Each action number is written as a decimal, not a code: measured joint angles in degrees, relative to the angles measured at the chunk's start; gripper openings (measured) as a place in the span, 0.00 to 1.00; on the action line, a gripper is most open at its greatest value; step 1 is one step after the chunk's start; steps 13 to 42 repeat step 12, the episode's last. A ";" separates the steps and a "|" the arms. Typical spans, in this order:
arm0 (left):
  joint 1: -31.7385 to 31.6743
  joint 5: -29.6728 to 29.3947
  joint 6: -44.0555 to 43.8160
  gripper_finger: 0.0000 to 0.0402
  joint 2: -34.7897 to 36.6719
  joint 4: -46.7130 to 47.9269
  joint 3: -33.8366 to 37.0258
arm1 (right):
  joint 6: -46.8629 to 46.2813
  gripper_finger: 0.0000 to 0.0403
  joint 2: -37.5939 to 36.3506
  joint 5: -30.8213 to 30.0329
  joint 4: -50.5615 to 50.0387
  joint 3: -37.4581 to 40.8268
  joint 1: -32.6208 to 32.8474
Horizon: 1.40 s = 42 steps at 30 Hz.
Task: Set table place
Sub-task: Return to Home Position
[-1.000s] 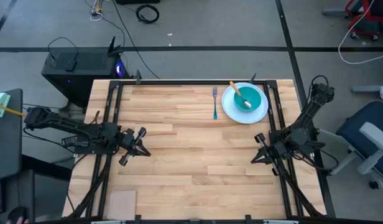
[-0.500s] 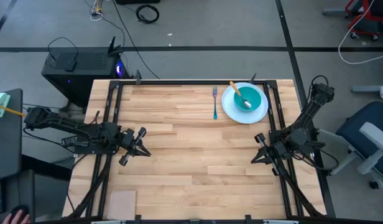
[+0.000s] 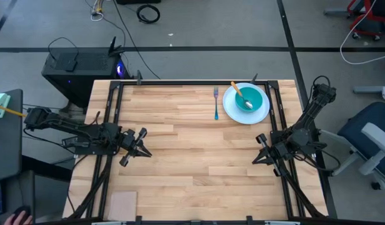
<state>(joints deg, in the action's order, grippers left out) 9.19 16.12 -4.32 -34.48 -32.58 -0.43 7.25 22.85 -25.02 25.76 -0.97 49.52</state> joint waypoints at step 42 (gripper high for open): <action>0.00 0.00 0.00 0.07 0.00 0.00 0.00 | 0.00 0.03 0.00 0.00 0.00 0.00 0.00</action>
